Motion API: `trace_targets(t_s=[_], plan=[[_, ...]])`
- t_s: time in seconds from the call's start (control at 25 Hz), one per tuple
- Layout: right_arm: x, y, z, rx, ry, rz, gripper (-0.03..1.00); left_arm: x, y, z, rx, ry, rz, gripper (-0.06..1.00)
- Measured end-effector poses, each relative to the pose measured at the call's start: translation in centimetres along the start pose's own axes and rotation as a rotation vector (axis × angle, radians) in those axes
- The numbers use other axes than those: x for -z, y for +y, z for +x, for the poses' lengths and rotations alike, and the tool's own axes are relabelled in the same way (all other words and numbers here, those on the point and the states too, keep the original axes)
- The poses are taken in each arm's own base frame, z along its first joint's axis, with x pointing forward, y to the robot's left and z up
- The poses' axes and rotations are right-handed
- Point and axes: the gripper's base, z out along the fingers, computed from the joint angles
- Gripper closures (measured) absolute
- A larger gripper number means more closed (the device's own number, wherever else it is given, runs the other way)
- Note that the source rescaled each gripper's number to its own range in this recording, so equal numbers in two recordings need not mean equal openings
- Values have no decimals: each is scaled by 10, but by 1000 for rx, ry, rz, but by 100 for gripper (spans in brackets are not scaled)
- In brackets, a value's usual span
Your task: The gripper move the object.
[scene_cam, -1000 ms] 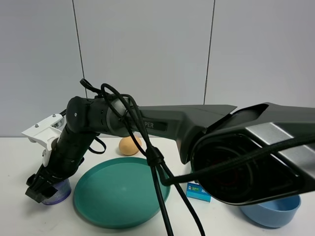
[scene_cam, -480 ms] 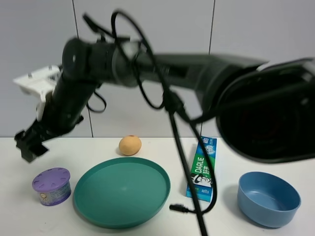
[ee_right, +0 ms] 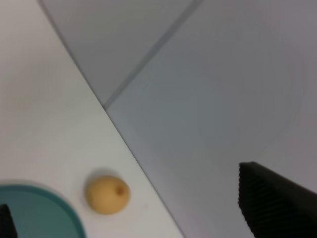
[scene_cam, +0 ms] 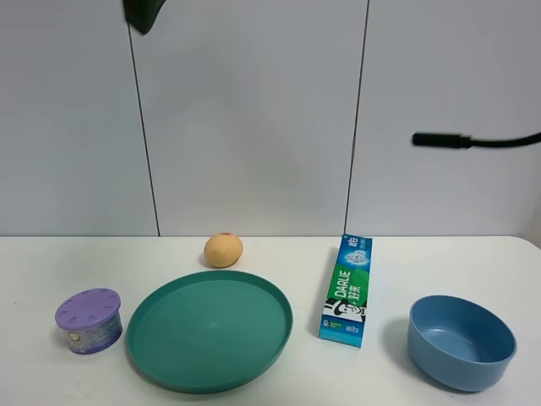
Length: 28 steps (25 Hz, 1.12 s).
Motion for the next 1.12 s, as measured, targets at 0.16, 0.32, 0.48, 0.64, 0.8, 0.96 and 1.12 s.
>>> trace_targets(t_s=[0.16,0.32,0.48,0.64,0.8,0.96,1.12], plan=[[54,-32,7,-123,-43,89,24,0,0,0,0,0,0,-6],[103,-62,23,-248,-74,198,24,0,0,0,0,0,0,-6],[125,-70,56,-261,34,242,24,0,0,0,0,0,0,-6],[137,-54,105,-309,186,209,24,0,0,0,0,0,0,-6],[154,-22,167,-424,257,194,24,0,0,0,0,0,0,-6],[175,23,228,-529,202,218,24,0,0,0,0,0,0,-6],[204,67,278,-661,159,306,24,0,0,0,0,0,0,-6]])
